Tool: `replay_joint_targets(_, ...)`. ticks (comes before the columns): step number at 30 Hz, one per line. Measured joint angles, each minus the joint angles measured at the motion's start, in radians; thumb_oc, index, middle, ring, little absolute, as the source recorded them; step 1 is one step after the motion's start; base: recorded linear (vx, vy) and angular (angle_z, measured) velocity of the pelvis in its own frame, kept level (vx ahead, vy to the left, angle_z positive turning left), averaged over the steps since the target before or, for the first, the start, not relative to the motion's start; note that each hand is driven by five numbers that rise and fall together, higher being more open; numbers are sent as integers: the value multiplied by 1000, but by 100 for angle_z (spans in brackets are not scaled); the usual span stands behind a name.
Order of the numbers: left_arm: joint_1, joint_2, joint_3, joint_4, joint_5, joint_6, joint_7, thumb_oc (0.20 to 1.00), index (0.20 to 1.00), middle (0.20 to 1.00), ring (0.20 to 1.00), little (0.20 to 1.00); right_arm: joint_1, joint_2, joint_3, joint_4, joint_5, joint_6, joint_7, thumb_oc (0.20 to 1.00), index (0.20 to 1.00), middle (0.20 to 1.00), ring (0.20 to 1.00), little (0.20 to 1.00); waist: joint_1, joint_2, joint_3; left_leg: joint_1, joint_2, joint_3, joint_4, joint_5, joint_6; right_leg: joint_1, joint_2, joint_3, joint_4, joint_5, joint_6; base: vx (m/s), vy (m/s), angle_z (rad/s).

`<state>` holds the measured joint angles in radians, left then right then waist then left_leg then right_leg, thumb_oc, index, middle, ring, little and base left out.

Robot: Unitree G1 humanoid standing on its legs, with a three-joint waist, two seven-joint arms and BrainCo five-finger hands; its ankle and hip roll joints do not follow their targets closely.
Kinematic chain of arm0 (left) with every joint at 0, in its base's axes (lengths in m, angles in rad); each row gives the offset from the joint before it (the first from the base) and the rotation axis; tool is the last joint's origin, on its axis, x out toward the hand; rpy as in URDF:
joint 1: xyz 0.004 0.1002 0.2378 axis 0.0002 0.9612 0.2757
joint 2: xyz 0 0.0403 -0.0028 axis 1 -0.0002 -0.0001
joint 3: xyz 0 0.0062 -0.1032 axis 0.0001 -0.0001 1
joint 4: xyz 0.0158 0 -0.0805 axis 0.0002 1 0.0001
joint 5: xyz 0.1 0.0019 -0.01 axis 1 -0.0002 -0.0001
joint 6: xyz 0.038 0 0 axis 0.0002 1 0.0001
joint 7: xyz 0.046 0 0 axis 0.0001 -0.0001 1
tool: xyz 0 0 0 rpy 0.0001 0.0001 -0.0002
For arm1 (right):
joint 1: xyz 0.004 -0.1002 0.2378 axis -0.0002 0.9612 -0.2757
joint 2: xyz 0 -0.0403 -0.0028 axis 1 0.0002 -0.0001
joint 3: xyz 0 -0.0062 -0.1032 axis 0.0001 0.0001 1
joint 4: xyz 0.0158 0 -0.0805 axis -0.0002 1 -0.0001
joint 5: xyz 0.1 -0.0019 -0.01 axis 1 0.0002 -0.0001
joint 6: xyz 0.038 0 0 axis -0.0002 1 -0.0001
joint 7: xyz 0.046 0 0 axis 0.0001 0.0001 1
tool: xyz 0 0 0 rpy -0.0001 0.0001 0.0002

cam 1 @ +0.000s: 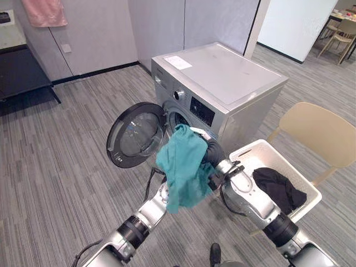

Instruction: Grab the laundry basket,head to the washer,open it,put in the laundry and shut it.

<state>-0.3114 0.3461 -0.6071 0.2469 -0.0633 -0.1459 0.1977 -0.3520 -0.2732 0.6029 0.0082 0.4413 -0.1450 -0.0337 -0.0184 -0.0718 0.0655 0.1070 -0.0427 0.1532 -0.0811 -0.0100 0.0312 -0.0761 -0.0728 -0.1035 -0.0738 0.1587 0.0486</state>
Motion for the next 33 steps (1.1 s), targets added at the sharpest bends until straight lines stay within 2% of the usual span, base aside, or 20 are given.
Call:
replay_joint_targets(4,70,5,74,-10,-1,2,-1,200,200,200,200,200,28,-69,-14,-15,-4,19,15,1000,1000,1000,1000,1000,0,11,1,15,16,1,0,-2,-4,17,20,2,-7,12,-7,20,12,-5)
replay_joint_targets(6,114,12,140,-31,-1,2,-4,200,200,200,200,200,64,-123,-54,-59,-58,27,17,1000,1000,1000,1000,1000,0,13,2,19,24,-1,-1,-4,-7,23,27,0,-7,12,-7,31,12,2)
replay_joint_targets(8,167,31,209,-65,-1,1,-5,200,200,200,200,200,112,-186,-132,-108,-140,28,17,1000,1000,1000,1000,1000,1,15,3,19,29,-1,-1,-6,-9,23,31,0,-7,10,-8,37,5,3)
replay_joint_targets(9,225,57,262,-93,-1,1,-11,200,200,200,200,200,175,-230,-219,-146,-219,27,14,1000,1000,1000,1000,1000,2,19,3,20,31,0,-1,-6,-10,25,33,0,-7,7,-5,35,-2,0)
replay_joint_targets(12,317,78,340,-99,-1,0,-27,200,200,200,200,200,267,-256,-310,-158,-319,19,4,1000,1000,1000,1000,1000,-3,26,6,19,32,4,-5,-6,-12,24,33,2,-12,0,-12,20,-7,-2)
replay_joint_targets(15,442,85,402,-84,1,-8,-61,200,200,200,200,200,424,-257,-386,-143,-367,12,16,1000,1000,1000,1000,1000,-4,34,10,17,36,3,-7,-9,-16,24,36,1,-13,-4,-18,0,0,0)
replay_joint_targets(16,476,93,421,-52,6,-18,-81,200,200,200,200,200,479,-257,-408,-112,-387,-2,22,1000,1000,1000,1000,1000,-4,36,12,16,38,3,-7,-10,-17,23,37,0,-13,-5,-20,9,-30,-1)
replay_joint_targets(19,566,95,480,117,8,6,-117,200,200,200,200,200,597,-255,-448,48,-406,25,38,1000,1000,1000,1000,1000,-7,49,20,15,43,4,-6,-10,-20,21,43,0,-13,-7,-22,0,-29,-1)
replay_joint_targets(22,597,82,505,211,28,41,-137,200,200,200,200,200,616,-247,-447,168,-441,58,50,1000,1000,1000,1000,1000,-5,53,25,10,46,4,-4,-8,-22,13,45,-1,-13,-7,-22,-14,-44,1)
replay_joint_targets(23,606,78,509,245,41,35,-149,200,200,200,200,200,612,-240,-449,196,-442,51,59,1000,1000,1000,1000,1000,-3,56,28,0,48,3,-5,-6,-23,8,46,-3,-13,-7,-22,-21,-34,4)
replay_joint_targets(25,594,39,538,359,43,51,-158,200,200,200,200,200,592,-211,-455,287,-443,61,63,1000,1000,1000,1000,1000,1,59,36,-3,50,0,-1,1,-26,9,49,-5,-13,-7,-23,-90,-31,4)
replay_joint_targets(28,596,34,536,373,39,60,-160,200,200,200,200,200,573,-210,-447,289,-445,60,62,1000,1000,1000,1000,1000,14,60,78,-18,53,-7,1,10,-30,-2,51,-10,-12,-7,-23,-147,-52,8)
replay_joint_targets(29,571,27,542,390,36,60,-158,200,200,200,200,200,563,-208,-447,301,-445,56,59,1000,1000,1000,1000,1000,8,52,83,-40,53,-17,28,6,-32,-13,45,-16,-12,-11,-29,-77,-28,27)
replay_joint_targets(33,527,-6,556,408,25,59,-156,200,200,200,200,200,518,-206,-439,327,-471,60,58,1000,1000,1000,1000,1000,32,53,137,-124,56,-69,99,-5,-40,-32,40,-65,-7,-9,-27,-96,-12,46)
